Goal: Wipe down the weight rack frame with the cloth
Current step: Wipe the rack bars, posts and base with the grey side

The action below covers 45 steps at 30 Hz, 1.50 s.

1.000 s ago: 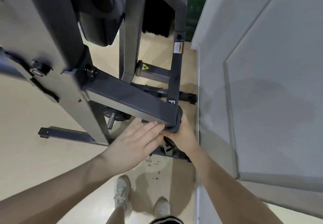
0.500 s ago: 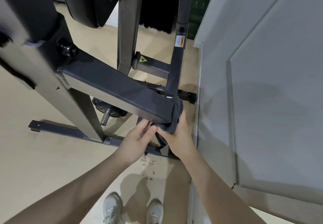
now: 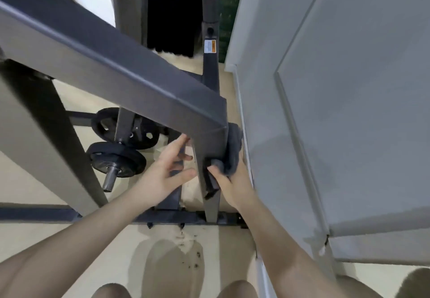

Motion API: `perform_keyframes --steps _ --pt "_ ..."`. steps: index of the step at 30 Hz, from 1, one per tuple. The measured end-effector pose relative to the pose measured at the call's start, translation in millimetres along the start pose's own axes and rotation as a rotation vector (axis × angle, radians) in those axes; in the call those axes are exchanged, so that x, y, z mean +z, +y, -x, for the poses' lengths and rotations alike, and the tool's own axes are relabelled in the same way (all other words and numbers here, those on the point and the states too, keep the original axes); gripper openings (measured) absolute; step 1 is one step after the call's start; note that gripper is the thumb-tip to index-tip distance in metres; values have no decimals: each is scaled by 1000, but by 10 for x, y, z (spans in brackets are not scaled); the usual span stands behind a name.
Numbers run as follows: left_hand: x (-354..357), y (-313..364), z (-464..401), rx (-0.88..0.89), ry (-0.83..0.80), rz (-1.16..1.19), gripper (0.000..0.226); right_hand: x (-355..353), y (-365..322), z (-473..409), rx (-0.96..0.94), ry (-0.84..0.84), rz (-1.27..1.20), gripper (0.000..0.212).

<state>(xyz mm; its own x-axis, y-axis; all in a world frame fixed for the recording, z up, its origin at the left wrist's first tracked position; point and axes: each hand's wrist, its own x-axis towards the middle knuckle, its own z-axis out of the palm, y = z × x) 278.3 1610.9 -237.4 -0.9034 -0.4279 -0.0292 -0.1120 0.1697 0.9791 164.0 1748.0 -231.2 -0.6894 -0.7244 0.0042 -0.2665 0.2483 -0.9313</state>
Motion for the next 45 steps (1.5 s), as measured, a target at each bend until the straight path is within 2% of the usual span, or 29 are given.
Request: perform_keyframes --steps 2,3,6,8,10,12,14,16,19,23,25,28,30,33,36,39,41,42,45 --pt "101 -212 -153 92 65 16 69 14 241 -15 -117 48 107 29" --pt "144 -277 -217 157 80 11 62 12 250 -37 -108 52 136 14" --pt "224 -354 -336 382 96 -53 44 21 478 -118 -87 -14 -43 25" --pt "244 -419 -379 482 114 -40 59 12 540 -145 -146 -9 -51 14" --pt "242 -482 -430 504 118 34 63 13 489 -218 -234 1 -30 25" --pt "256 -509 -483 519 94 88 52 56 316 -272 -345 35 -32 40" --pt "278 -495 -491 560 78 125 42 107 126 -301 -425 157 -57 72" --pt "283 -479 -471 570 106 132 37 148 67 -327 -446 223 -58 84" --pt "276 -492 -437 535 121 146 46 192 162 -275 -417 283 -47 72" --pt "290 -506 -319 518 185 217 31 145 363 -162 -373 201 -48 31" --pt "314 -583 -249 555 178 228 33 121 324 -117 -372 170 -11 36" --pt "347 -779 -200 552 182 170 52 116 220 -96 -458 163 -20 56" --pt "385 -883 -166 530 200 92 63 141 257 -70 -437 171 -39 48" --pt "471 -999 -126 514 230 67 56 164 572 -6 -291 170 -74 28" --pt "547 -1133 -139 453 179 114 53 154 944 91 -165 94 -91 6" --pt "582 -1231 -162 437 150 78 60 215 880 134 -236 98 -37 17" --pt "591 -1257 -191 447 163 66 61 241 705 76 -312 160 -55 34" --pt "594 -1264 -207 452 170 65 61 243 650 35 -313 172 -106 35" --pt "607 -1265 -223 456 177 71 62 303 884 100 -204 162 -173 12"
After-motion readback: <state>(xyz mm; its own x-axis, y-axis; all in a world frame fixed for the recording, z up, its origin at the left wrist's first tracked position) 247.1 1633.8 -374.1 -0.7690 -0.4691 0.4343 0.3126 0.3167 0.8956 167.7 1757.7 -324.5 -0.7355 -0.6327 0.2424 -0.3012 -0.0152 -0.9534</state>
